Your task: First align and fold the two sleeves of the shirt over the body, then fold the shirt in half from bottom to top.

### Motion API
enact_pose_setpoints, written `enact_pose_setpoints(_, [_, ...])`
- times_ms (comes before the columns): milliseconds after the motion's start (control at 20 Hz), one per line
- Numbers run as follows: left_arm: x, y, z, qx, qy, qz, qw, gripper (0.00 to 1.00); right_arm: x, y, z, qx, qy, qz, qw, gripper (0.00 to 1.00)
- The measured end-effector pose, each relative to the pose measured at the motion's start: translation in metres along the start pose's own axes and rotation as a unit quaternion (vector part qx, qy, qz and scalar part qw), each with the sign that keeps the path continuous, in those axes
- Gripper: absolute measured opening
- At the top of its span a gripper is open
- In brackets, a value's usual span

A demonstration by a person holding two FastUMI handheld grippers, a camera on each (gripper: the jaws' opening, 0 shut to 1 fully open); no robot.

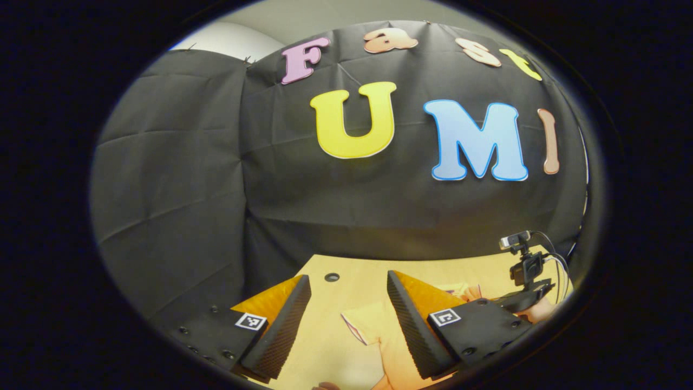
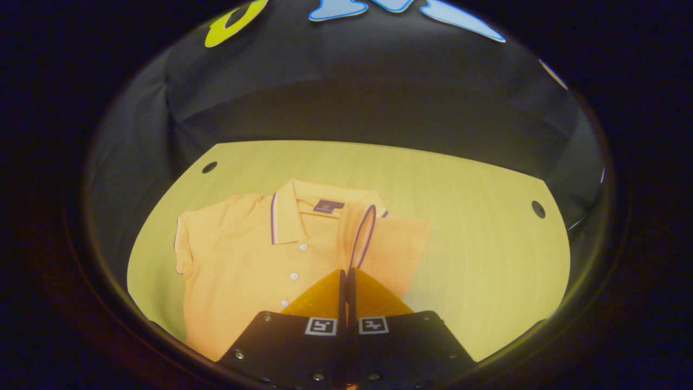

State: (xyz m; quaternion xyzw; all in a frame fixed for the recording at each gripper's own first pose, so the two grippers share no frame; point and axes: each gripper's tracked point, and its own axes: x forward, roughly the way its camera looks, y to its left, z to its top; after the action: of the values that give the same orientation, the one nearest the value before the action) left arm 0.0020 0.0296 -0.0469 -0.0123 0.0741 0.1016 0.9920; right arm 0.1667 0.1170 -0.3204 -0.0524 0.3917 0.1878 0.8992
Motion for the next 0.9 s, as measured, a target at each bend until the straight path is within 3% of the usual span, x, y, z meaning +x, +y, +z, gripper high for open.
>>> enact_pose_setpoints(200, [0.001,0.014,-0.01,-0.004,0.008,0.01,1.0,0.96,0.012,0.011,-0.01,-0.013,0.016,-0.004,1.0,0.02])
enact_pose_setpoints(350, [0.006,0.018,-0.015,-0.009,0.014,0.01,1.0,0.94,0.008,0.024,-0.011,0.007,0.028,0.026,0.999,0.1])
enact_pose_setpoints(400, [0.006,0.017,-0.018,-0.01,0.016,0.009,1.0,0.94,0.008,0.024,-0.012,0.01,0.03,0.024,0.999,0.29])
enact_pose_setpoints(450, [0.009,0.016,-0.023,-0.01,0.021,0.008,1.0,0.94,0.004,0.021,-0.009,0.008,0.024,0.018,1.0,0.34])
enact_pose_setpoints(900, [0.076,-0.005,-0.096,-0.013,0.083,-0.03,0.996,0.96,-0.07,0.025,0.027,-0.014,-0.056,0.008,0.998,0.34])
